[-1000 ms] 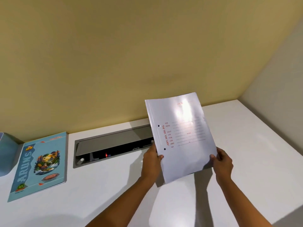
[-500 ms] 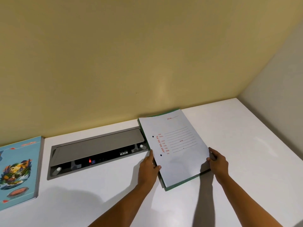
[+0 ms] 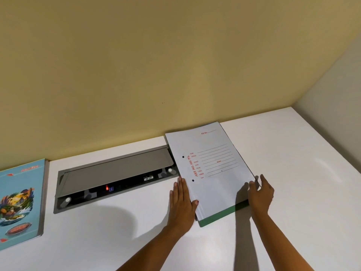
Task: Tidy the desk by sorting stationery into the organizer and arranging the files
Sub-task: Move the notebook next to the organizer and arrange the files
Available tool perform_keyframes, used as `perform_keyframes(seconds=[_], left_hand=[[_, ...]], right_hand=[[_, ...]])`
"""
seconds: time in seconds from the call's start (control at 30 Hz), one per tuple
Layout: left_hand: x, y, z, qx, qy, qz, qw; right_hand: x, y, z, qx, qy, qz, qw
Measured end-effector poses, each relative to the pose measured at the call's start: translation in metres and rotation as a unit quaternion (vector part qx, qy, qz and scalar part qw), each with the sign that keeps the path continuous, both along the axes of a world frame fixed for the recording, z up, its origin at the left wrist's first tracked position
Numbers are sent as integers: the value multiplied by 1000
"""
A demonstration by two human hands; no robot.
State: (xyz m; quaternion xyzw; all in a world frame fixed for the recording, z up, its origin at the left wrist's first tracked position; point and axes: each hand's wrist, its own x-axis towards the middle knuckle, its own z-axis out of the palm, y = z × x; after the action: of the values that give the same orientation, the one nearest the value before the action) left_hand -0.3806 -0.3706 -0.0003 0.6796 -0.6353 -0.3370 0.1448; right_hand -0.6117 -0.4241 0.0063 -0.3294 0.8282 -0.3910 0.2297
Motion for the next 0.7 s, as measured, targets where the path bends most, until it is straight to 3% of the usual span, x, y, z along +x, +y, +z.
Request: perform_keyframes(seconds=[0.47,0.63,0.7], left_hand=[[-12,-8,-6,50,-77,-18,996],[-3,-9,-5,20,-55,-31,998],[1,-7,-6,8,-35,-13,999]], right_hand=[[28,-5,-10,-10,18,-5,1000],[22,-1,-14,6,151,22,988],[21,-1,-13,14,159,18,987]])
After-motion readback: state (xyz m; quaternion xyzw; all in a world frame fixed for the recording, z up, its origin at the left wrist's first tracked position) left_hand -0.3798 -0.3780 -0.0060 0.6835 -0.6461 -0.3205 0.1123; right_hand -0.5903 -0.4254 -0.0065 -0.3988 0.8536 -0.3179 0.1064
